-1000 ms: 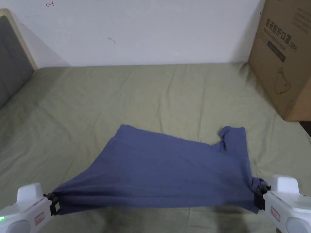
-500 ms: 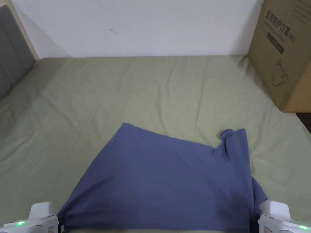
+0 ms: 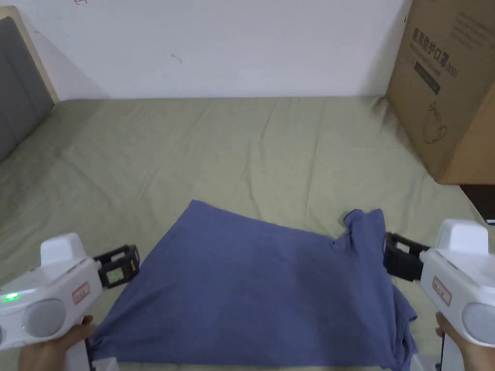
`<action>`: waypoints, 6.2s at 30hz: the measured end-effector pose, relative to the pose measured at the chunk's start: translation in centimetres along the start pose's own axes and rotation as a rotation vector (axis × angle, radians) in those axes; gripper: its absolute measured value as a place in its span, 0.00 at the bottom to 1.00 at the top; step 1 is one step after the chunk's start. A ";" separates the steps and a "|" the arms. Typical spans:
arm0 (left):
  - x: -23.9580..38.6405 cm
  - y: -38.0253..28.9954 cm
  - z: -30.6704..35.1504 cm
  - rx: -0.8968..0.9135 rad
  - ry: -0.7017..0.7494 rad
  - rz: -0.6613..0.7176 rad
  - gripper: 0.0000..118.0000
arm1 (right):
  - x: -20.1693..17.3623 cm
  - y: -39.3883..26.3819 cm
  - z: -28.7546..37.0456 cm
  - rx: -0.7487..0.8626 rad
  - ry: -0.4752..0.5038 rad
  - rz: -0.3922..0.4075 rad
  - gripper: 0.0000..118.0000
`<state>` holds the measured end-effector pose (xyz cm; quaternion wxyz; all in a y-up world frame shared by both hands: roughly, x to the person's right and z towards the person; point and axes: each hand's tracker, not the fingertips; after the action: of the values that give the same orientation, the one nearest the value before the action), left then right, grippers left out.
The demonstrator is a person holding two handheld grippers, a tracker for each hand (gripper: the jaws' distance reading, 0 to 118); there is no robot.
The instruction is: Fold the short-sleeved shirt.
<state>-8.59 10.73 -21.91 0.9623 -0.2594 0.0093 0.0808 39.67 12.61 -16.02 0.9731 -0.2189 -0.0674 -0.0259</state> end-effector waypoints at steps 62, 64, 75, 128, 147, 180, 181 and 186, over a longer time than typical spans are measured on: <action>10.3 4.3 -34.0 -0.399 -0.107 -0.317 0.00 | 4.8 -2.7 -18.6 -0.309 -0.097 -0.012 0.17; 10.1 4.9 -32.6 -0.372 -0.129 -0.291 0.00 | 5.1 -4.0 -20.3 -0.391 -0.087 -0.015 0.61; 8.6 6.5 -28.9 -0.315 -0.159 -0.299 0.00 | 4.6 -8.3 -25.9 -0.563 0.045 -0.078 0.47; 4.5 40.3 -13.4 0.416 -0.032 -0.092 0.00 | -4.6 35.5 -16.1 0.421 0.242 0.045 0.03; 0.2 19.8 -21.1 0.113 -0.043 -0.071 0.00 | -3.1 15.0 -21.6 0.121 0.263 -0.042 0.03; -9.6 -13.1 -2.5 -0.330 0.047 -0.051 0.00 | -0.4 -16.9 -0.6 -0.376 0.276 -0.097 0.03; -9.7 -13.7 -2.8 -0.346 0.055 -0.061 0.00 | -0.5 -17.6 -1.1 -0.421 0.259 -0.111 0.03; -9.6 -15.6 -3.3 -0.405 0.066 -0.072 0.00 | -1.2 -19.9 -3.0 -0.543 0.187 -0.103 0.03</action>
<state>-15.51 -5.72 -16.44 0.8920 -0.4501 0.0153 0.0379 37.25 -6.62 -10.48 0.8783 -0.4642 0.0211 -0.1125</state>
